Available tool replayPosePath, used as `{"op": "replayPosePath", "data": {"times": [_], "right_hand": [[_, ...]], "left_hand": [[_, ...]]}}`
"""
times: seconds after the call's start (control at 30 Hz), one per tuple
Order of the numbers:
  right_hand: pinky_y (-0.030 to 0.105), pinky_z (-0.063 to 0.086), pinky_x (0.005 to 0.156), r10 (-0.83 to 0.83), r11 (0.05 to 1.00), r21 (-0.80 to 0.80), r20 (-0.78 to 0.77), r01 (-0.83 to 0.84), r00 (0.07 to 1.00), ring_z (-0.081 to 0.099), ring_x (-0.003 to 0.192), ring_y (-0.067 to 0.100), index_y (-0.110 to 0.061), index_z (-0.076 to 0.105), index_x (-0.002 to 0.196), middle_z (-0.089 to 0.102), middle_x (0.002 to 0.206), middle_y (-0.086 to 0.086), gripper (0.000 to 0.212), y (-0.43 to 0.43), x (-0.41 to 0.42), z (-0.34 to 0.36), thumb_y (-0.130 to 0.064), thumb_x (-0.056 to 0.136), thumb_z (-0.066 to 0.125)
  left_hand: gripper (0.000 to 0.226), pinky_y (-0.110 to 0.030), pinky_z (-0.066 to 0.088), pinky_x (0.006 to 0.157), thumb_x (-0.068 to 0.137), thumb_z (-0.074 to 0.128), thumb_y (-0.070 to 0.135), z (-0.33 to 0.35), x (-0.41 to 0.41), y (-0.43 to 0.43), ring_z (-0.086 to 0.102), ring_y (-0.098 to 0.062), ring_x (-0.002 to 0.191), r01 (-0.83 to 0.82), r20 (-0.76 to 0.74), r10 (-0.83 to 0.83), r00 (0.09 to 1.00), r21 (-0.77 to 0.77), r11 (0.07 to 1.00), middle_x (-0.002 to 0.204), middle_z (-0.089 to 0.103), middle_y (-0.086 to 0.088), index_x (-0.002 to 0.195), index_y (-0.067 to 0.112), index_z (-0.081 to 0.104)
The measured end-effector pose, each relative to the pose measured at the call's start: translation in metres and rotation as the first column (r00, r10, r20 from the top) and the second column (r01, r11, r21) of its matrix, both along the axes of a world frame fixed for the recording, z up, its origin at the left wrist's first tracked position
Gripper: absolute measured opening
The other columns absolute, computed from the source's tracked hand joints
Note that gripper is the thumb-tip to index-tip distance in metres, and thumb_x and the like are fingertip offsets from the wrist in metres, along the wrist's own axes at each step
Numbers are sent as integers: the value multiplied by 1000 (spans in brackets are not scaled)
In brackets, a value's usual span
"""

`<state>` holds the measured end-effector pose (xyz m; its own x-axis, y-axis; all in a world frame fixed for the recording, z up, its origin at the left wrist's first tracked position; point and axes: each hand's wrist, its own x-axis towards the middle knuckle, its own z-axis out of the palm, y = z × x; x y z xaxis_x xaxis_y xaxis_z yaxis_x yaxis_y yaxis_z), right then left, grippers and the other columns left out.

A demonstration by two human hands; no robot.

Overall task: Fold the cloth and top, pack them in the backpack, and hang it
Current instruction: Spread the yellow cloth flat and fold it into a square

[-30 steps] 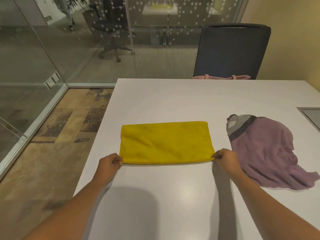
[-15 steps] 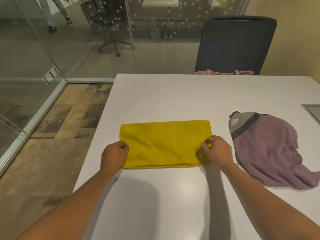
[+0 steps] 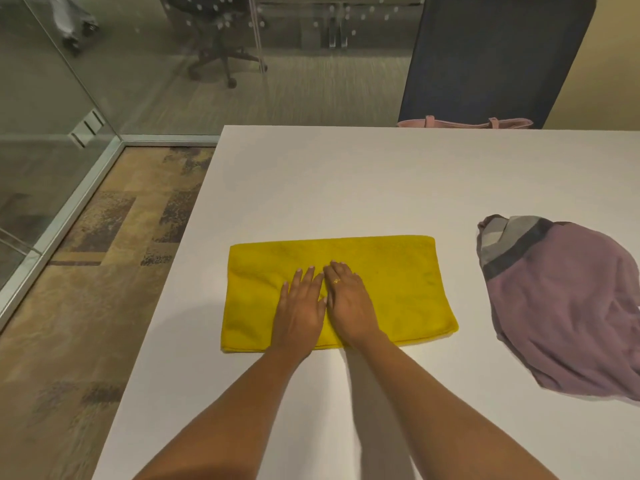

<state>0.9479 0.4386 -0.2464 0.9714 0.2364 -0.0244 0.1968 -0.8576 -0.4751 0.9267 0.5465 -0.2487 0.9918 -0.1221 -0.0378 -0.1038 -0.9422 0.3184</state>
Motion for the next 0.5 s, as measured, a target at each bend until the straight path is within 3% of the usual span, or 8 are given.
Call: {"op": "replayPosePath", "data": {"times": [0.07, 0.13, 0.3, 0.5], "right_hand": [[48, 28, 110, -18, 994, -108, 69, 26, 997, 38, 135, 29, -11, 48, 134, 44, 143, 11, 54, -3, -5, -11, -32, 91, 24], [54, 28, 107, -90, 981, -162, 82, 103, 993, 40, 134, 28, -20, 50, 134, 46, 142, 6, 54, -9, -6, -14, -41, 92, 24], [51, -3, 113, -174, 960, -215, 53, 182, 983, 7, 146, 22, -35, 23, 145, 15, 157, -3, 71, -34, -8, -19, -66, 83, 9], [56, -1, 112, -334, 913, -231, 52, 337, 941, 2, 146, 22, -38, 16, 146, 10, 158, -2, 76, -74, -13, -17, -70, 79, 2]], "left_hand": [[53, -51, 39, 100, 90, 27, 42, -4, -3, 3, 49, -27, 127, -37, -43, 42, 998, 103, 994, 138, 52, -5, 131, 19, 53], [61, -56, 36, 100, 88, 24, 54, -7, -4, 9, 48, -29, 128, -97, -70, 108, 992, 155, 983, 139, 50, -6, 133, 23, 50], [85, -59, 26, 105, 84, 7, 74, -14, -5, 27, 37, -34, 135, -129, -31, 137, 990, 184, 975, 147, 38, -11, 142, 19, 37], [87, -59, 25, 106, 84, 6, 73, -14, -12, 43, 34, -35, 136, -127, -11, 130, 991, 168, 978, 149, 36, -9, 142, 16, 36]]}}
